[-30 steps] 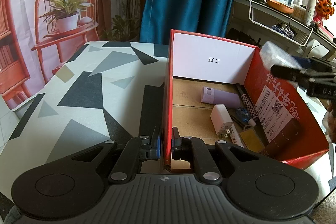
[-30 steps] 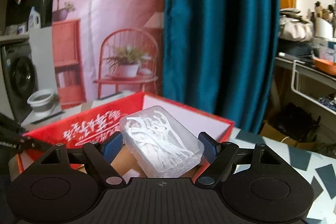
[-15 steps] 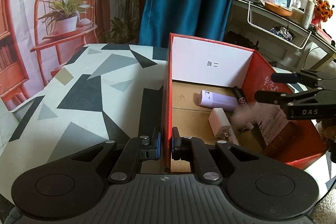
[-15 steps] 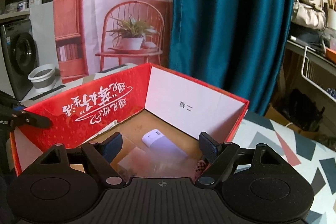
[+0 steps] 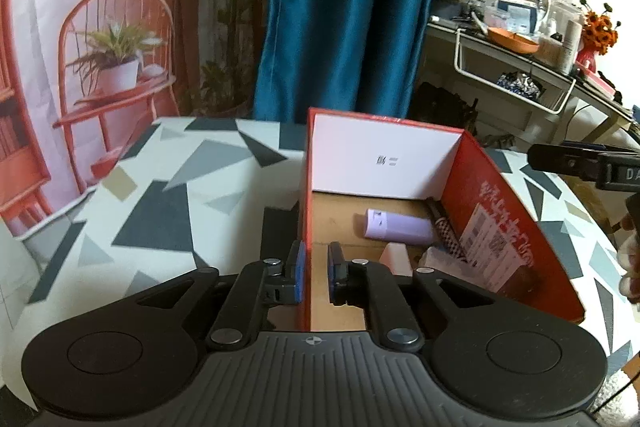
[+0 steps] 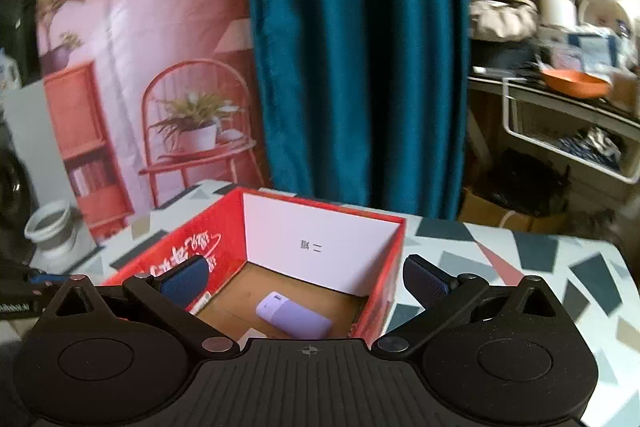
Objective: Organize rigid objects
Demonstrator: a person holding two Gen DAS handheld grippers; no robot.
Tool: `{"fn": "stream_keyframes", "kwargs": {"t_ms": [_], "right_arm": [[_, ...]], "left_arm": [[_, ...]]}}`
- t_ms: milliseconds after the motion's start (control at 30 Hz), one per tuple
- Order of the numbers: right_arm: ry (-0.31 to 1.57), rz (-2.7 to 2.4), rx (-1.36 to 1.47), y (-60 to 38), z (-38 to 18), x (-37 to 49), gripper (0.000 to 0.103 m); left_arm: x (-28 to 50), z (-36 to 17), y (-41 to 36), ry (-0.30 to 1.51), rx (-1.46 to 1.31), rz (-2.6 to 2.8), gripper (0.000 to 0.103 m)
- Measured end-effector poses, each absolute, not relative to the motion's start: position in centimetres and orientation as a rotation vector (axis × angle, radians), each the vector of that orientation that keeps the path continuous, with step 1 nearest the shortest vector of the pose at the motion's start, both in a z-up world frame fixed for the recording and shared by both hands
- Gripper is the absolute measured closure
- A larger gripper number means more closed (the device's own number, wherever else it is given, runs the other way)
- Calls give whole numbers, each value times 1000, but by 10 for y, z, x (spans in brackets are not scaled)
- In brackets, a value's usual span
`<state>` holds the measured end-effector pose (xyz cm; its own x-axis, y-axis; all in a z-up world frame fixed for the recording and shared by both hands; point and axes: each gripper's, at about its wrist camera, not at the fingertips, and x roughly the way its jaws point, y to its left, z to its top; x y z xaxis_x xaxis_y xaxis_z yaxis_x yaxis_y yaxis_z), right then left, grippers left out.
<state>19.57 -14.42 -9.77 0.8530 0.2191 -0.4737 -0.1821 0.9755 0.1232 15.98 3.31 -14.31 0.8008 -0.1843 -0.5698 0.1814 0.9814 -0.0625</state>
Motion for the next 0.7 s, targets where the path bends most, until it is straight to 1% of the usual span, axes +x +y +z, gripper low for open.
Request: {"fn": "stream_keyframes", "kwargs": {"t_ms": [33,67,100,133,167,200,233,433,700], "right_arm": [[510,193,83,-145,-93,191,0],[514,168,89,-145,-87,187,0],[516,150,94,-145,-82,182,0],[520,131,102,-143,-76,178,0],[522,120,112,-143,-70,172,0],[526,115,120,-141,-65,167,0],[533,103,125,-139,-59,161,0],[558,-6,150,-124,-28,122,0],[503,-13,167,-100,6,59,0]], "left_arm": [[158,-139,32,605,0,-199,71],[156,-133,32,593,3,-203,46],[152,-126,31,579,2,-205,25],[149,-119,31,560,1,-206,17],[143,-111,30,535,2,-212,7],[138,-103,29,514,5,-215,1],[134,-96,28,496,9,-213,0],[105,-52,22,431,25,-179,0],[42,-8,5,326,134,-116,0]]}}
